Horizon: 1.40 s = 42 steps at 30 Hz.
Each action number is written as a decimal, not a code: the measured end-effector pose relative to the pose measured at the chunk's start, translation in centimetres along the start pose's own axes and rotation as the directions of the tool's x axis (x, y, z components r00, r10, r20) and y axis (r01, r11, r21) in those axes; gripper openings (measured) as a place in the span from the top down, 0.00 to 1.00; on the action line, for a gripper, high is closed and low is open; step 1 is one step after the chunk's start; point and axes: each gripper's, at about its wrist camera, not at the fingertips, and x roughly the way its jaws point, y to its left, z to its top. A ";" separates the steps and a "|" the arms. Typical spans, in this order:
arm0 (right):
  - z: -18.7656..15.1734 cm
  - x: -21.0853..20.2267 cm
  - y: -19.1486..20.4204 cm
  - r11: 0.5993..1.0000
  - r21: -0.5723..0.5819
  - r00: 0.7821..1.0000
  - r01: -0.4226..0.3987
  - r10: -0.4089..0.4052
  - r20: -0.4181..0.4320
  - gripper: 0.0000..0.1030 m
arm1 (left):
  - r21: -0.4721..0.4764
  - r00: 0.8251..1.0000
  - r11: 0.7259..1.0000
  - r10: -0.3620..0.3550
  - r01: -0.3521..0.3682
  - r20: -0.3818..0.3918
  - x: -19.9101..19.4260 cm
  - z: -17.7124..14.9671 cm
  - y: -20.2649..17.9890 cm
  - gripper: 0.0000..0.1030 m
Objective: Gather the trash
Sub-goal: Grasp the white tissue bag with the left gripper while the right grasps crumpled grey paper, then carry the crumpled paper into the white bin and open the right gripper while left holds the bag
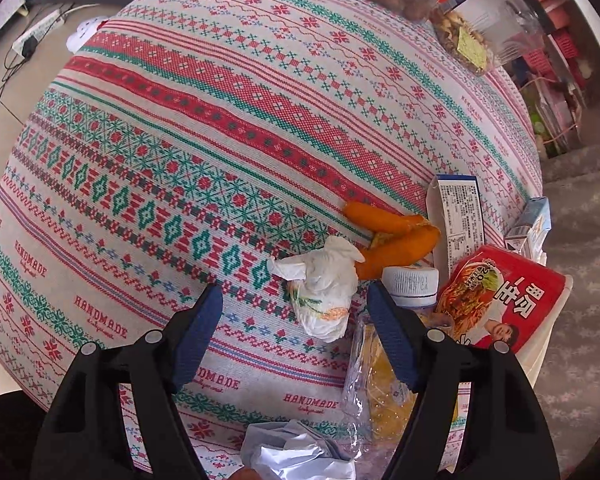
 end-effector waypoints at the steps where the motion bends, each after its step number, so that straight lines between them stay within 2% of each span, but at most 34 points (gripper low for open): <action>1: -0.1 -0.1 0.1 1.000 -0.006 1.000 -0.028 0.028 -0.009 0.07 | 0.011 1.000 1.000 -0.004 0.004 -0.006 0.2 0.0 -0.1 0.37; 2: -0.2 -0.2 0.3 0.998 -0.016 0.998 -0.057 0.057 -0.015 0.07 | 0.022 1.000 1.000 -0.008 0.008 -0.016 0.4 0.0 -0.3 0.48; 4: -0.4 -0.5 0.8 0.993 -0.051 0.994 -0.110 0.109 -0.026 0.07 | 0.049 0.999 0.998 -0.025 0.026 -0.026 0.7 0.1 -0.5 0.65; 5: -0.5 -0.6 1.1 0.986 -0.075 0.988 -0.151 0.148 -0.039 0.07 | 0.058 0.998 0.997 -0.050 0.052 -0.032 0.8 0.2 -0.6 0.69; 8: -1.2 -1.0 2.6 0.948 -0.162 0.961 -0.274 0.262 -0.094 0.07 | 0.045 0.996 0.995 -0.083 0.084 -0.014 -0.5 0.9 0.3 0.69; 10: -2.0 -1.0 4.6 0.892 -0.242 0.922 -0.382 0.348 -0.171 0.07 | 0.057 0.996 0.996 -0.077 0.074 0.047 -2.5 2.0 1.1 0.69; 12: -3.5 -1.3 7.2 0.821 -0.337 0.885 -0.461 0.398 -0.241 0.07 | 0.073 0.992 0.995 -0.078 0.071 0.099 -5.0 3.2 2.0 0.69; 14: -5.3 -1.4 10.0 0.737 -0.419 0.845 -0.531 0.423 -0.327 0.07 | 0.099 0.985 0.994 -0.066 0.051 0.157 -7.7 4.3 3.1 0.69; 16: -7.3 -1.4 12.7 0.648 -0.494 0.813 -0.579 0.413 -0.411 0.07 | 0.113 0.976 0.993 -0.053 0.029 0.213 -10.0 5.0 4.4 0.69; 18: -9.4 -1.2 14.8 0.581 -0.555 0.801 -0.596 0.377 -0.465 0.07 | 0.104 0.967 0.993 -0.074 0.050 0.244 -11.4 5.5 6.1 0.69; 20: -10.9 -0.1 16.1 0.560 -0.570 0.793 -0.602 0.334 -0.510 0.07 | 0.074 0.963 0.993 -0.104 0.088 0.248 -11.4 6.0 7.7 0.69; 22: -12.0 1.0 16.8 0.556 -0.575 0.789 -0.601 0.295 -0.540 0.07 | 0.046 0.968 0.992 -0.121 0.114 0.220 -10.3 6.1 8.5 0.69; 23: -12.5 1.5 17.1 0.556 -0.585 0.794 -0.591 0.273 -0.543 0.07 | 0.037 0.971 0.992 -0.127 0.122 0.202 -9.8 6.1 8.7 0.69; 25: -13.3 2.3 17.1 0.553 -0.600 0.801 -0.578 0.244 -0.547 0.16 | 0.040 0.972 0.989 -0.146 0.141 0.182 -9.3 6.2 8.6 0.69; 27: -13.9 3.6 17.5 0.557 -0.588 0.786 -0.586 0.217 -0.578 0.45 | 0.053 0.969 0.988 -0.154 0.147 0.191 -9.5 6.3 8.3 0.69; 28: -14.1 4.1 17.6 0.561 -0.592 0.789 -0.578 0.199 -0.581 0.54 | 0.058 0.967 0.987 -0.159 0.150 0.198 -9.6 6.3 8.2 0.69; 29: -14.2 4.5 17.6 0.567 -0.606 0.802 -0.558 0.182 -0.569 0.66 | 0.061 0.966 0.986 -0.164 0.155 0.202 -9.8 6.4 8.2 0.69; 30: -14.0 4.8 17.5 0.577 -0.600 0.804 -0.554 0.184 -0.565 0.75 | 0.062 0.964 0.986 -0.167 0.157 0.206 -9.9 6.4 8.2 0.69; 32: -12.9 5.0 17.3 0.610 -0.561 0.801 -0.560 0.225 -0.555 0.83 | 0.063 0.962 0.985 -0.170 0.160 0.213 -10.0 6.6 8.2 0.69; 35: -10.7 5.3 16.9 0.661 -0.494 0.801 -0.564 0.295 -0.521 0.83 | 0.059 0.958 0.984 -0.175 0.166 0.226 -10.2 6.7 8.4 0.69; 37: -9.2 5.6 16.6 0.694 -0.459 0.811 -0.554 0.328 -0.484 0.83 | 0.050 0.956 0.985 -0.174 0.167 0.236 -10.3 6.8 8.7 0.69; 42: -5.2 7.2 15.8 0.772 -0.328 0.820 -0.544 0.406 -0.404 0.84 | 0.026 0.950 0.985 -0.171 0.170 0.261 -10.5 7.2 9.0 0.69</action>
